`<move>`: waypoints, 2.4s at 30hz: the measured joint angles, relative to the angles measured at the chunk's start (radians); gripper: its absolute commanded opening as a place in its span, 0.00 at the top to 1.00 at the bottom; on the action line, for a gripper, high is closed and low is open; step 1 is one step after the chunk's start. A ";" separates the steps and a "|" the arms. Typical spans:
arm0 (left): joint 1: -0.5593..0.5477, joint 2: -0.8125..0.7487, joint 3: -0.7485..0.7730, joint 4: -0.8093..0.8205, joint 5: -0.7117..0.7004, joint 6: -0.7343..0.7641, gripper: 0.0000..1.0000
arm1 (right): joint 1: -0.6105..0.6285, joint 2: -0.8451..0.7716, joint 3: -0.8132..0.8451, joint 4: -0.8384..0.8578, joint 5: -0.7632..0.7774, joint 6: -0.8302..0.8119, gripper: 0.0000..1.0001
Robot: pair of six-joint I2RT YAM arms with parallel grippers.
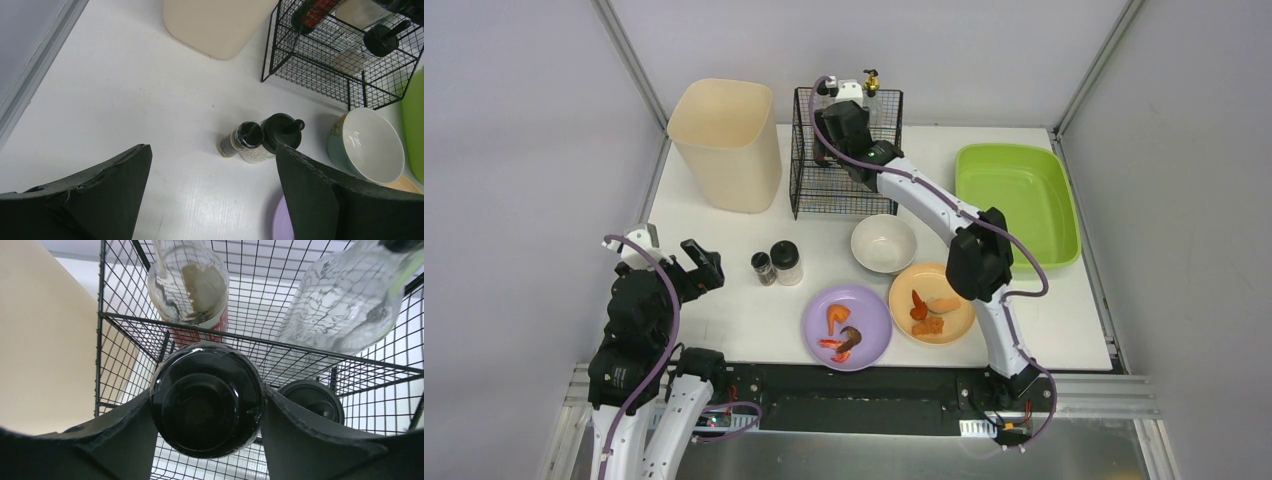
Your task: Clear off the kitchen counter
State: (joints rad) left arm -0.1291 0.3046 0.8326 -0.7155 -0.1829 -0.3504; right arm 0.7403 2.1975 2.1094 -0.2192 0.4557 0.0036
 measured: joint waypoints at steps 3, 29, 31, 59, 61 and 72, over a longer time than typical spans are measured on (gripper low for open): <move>0.000 0.004 0.000 0.000 0.000 0.000 0.01 | -0.002 0.018 0.000 -0.004 0.000 0.011 0.58; 0.000 0.009 0.000 0.000 0.000 0.000 0.01 | -0.023 0.125 0.023 -0.002 0.002 0.068 0.40; 0.000 0.009 0.000 0.000 0.000 0.000 0.01 | -0.023 0.131 0.034 -0.010 0.001 0.070 0.38; 0.000 0.009 0.000 0.000 0.000 0.001 0.01 | -0.019 0.105 -0.027 0.063 0.004 0.060 0.18; 0.000 0.009 0.000 0.000 0.000 0.001 0.01 | -0.011 0.068 -0.072 0.074 0.010 0.039 0.17; 0.000 0.009 0.000 0.000 0.001 0.001 0.01 | 0.082 -0.196 -0.297 0.172 0.070 -0.094 0.08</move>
State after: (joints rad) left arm -0.1287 0.3134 0.8326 -0.7155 -0.1818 -0.3496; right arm 0.8223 2.0010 1.8122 -0.0475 0.5255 -0.0902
